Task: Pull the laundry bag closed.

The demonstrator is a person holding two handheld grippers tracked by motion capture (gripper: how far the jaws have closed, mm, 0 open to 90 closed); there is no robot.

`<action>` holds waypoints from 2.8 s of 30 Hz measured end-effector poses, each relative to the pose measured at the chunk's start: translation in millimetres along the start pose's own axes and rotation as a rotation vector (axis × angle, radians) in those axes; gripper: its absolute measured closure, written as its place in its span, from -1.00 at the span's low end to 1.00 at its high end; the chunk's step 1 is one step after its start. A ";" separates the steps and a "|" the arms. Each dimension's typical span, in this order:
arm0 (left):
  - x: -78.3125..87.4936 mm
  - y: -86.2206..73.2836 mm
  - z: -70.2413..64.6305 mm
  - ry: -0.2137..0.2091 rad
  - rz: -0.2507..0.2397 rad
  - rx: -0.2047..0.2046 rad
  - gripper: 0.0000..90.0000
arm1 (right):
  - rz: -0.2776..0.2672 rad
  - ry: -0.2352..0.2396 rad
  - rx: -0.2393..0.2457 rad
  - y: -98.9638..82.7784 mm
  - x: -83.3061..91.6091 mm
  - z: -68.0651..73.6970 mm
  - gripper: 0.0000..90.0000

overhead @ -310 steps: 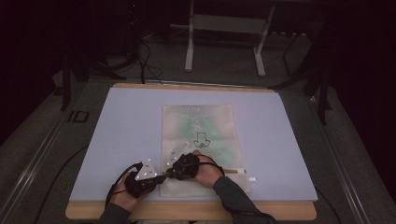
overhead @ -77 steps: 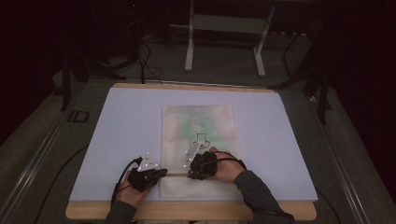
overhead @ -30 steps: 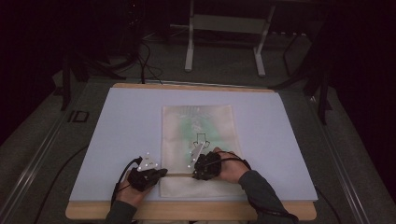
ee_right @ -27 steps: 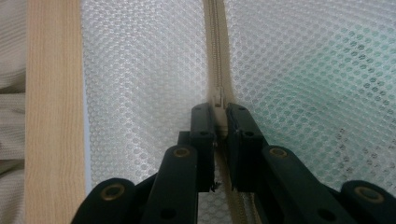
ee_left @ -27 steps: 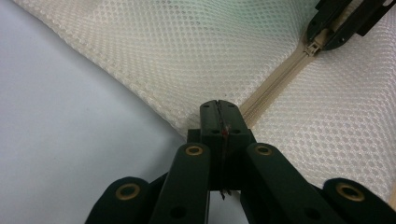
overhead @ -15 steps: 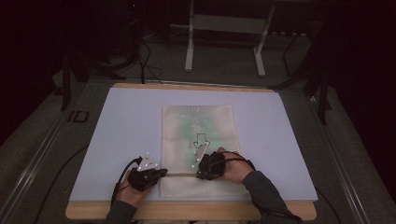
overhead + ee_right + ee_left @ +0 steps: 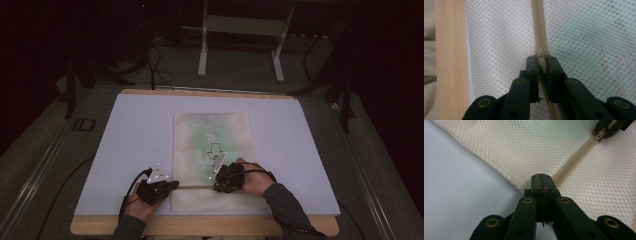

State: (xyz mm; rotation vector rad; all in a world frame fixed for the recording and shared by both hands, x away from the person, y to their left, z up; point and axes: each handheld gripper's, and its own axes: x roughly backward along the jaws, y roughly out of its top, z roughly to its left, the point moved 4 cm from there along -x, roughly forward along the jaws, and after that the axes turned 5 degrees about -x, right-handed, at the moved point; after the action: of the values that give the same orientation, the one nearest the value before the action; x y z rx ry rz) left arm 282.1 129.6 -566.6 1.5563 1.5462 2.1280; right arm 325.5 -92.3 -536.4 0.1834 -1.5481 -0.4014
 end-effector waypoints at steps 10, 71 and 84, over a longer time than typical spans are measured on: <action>0.0 0.0 0.0 0.000 0.000 0.000 0.99 | 0.008 -0.002 -0.005 -3.2 1.4 -0.5 0.83; 0.0 -0.1 0.2 -0.001 -0.001 0.004 0.99 | 0.067 -0.024 -0.028 -33.1 20.8 -8.0 0.83; -0.1 -0.1 0.3 -0.002 -0.002 0.004 0.99 | 0.082 -0.026 -0.025 -34.5 20.7 -8.5 0.83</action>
State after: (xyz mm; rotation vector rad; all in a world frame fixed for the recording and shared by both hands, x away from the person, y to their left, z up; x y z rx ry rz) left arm 282.2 129.8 -566.7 1.5575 1.5514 2.1226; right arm 328.8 -132.8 -529.8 0.0956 -1.5697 -0.3600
